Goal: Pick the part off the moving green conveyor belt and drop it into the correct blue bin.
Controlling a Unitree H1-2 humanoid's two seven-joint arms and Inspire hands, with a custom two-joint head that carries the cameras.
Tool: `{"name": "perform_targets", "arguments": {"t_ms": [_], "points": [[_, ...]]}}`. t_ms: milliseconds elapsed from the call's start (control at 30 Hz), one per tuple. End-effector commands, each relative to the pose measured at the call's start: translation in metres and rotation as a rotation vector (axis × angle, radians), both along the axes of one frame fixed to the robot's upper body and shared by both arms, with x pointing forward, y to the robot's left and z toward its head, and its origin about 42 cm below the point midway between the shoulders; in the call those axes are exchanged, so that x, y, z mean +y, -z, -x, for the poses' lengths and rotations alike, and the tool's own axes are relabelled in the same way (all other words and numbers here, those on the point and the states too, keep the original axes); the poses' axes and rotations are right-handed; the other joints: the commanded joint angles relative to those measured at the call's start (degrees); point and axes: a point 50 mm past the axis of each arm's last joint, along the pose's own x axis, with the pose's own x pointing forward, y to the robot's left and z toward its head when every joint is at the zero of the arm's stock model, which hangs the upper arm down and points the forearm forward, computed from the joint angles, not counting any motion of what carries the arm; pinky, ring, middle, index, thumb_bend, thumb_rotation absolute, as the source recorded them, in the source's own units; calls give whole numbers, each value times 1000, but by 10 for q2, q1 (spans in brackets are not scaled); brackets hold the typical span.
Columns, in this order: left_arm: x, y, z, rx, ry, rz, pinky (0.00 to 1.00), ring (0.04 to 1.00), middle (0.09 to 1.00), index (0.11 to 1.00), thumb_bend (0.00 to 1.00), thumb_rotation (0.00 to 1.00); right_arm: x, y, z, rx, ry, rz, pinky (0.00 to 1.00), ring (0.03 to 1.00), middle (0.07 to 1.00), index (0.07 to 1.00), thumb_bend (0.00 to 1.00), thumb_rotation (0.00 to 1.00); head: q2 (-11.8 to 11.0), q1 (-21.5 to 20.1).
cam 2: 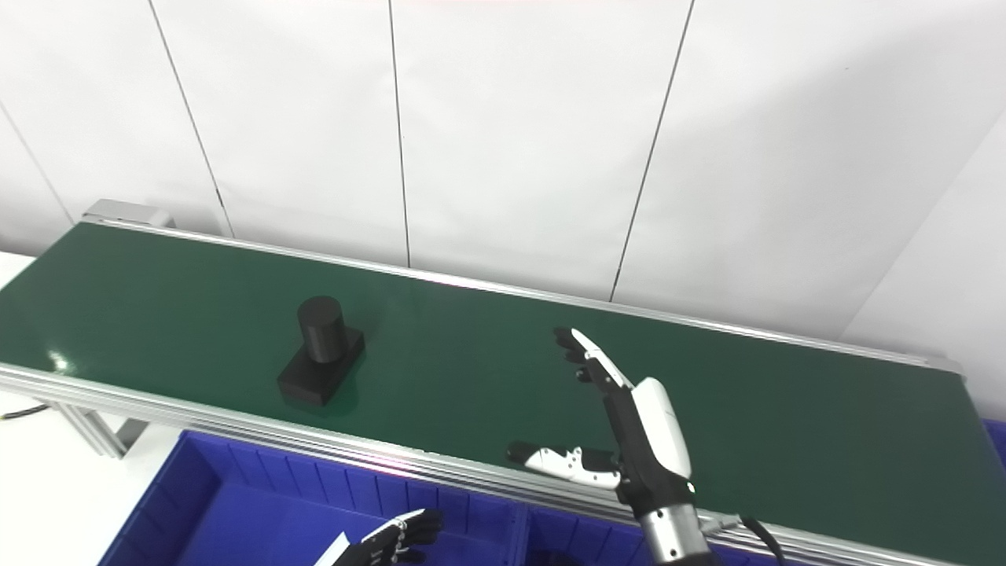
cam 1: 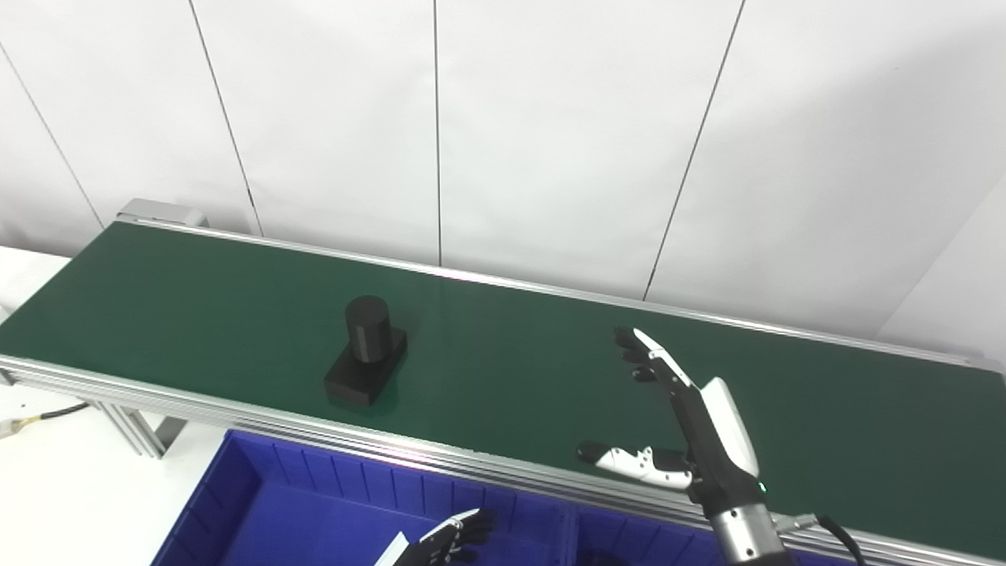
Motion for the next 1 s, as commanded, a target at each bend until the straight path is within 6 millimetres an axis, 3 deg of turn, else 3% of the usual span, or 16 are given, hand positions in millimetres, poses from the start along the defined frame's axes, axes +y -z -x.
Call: {"name": "perform_targets", "arguments": {"t_ms": [0,233,667,967], "points": [[3,-13,-8,-77,-7,23,794,856,871,849,947,420,9,-14,-12,-20,0,-4,749,841,879,901,815,559,3,-14],[7,-13,-10,-75,6,18,843,887,893,875,937,424,30,-15,-35,20,-9,20,709,813,877,914,812,564,6,-49],[6,-13,-9,-72,1,24,838,878,883,863,947,442,59,-12,-76,48,-30,87,752,849,893,923,839,587,8,-48],[8,-14,-8,-82,4,7,827,873,883,866,924,438,84,-17,-100,35,-45,170,702,822,892,914,843,590,9,-49]]}}
